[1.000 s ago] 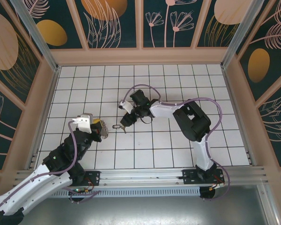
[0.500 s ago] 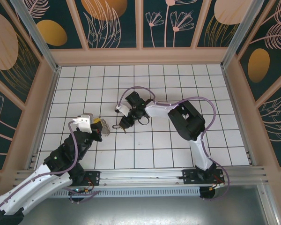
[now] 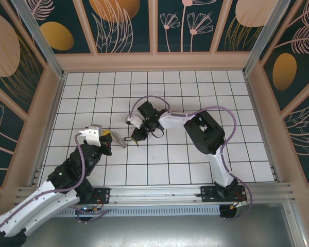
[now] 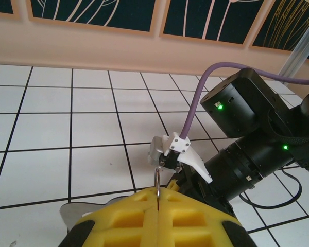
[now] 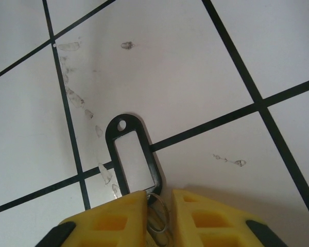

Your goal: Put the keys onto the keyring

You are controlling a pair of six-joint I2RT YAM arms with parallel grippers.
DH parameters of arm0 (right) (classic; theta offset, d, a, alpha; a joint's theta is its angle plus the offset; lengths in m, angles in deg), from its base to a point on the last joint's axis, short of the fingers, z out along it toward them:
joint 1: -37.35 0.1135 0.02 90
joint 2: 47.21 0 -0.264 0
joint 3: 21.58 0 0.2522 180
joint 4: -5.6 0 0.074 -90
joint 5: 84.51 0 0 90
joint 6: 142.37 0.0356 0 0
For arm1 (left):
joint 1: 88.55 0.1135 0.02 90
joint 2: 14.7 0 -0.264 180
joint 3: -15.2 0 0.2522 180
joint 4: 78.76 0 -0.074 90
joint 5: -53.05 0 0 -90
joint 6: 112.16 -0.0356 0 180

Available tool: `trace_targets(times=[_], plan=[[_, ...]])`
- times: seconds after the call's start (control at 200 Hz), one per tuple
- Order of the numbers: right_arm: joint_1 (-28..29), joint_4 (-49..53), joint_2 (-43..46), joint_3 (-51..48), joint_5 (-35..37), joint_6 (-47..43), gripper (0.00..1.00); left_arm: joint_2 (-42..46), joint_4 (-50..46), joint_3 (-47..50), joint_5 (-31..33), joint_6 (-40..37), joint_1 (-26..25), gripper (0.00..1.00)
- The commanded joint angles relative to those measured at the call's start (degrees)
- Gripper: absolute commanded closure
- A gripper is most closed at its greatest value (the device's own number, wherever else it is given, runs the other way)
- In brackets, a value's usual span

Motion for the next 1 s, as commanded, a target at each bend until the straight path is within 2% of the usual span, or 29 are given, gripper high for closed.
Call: trace_targets(times=[0.0, 0.21, 0.606, 0.836, 0.996], plan=[[1.4, 1.4, -1.5, 1.0, -0.1, -0.6, 0.83, 0.6, 1.4, -0.1, 1.4, -1.4, 0.1, 1.00], [1.7, 1.5, -0.9, 0.6, -0.1, -0.4, 0.89, 0.6, 1.3, -0.1, 1.7, -1.5, 0.0, 1.00], [2.3, 1.5, 0.2, 0.3, -0.9, 0.2, 0.89, 0.2, 0.1, -1.4, 2.0, -2.1, 0.0, 1.00], [2.6, 1.3, 0.6, -0.7, -1.4, 0.6, 0.78, 0.8, -0.5, -1.4, 2.1, -2.1, 0.0, 1.00], [2.9, 1.3, 0.6, -1.0, -1.0, 0.6, 0.79, 0.9, -0.5, -1.5, 2.0, -2.1, 0.0, 1.00]])
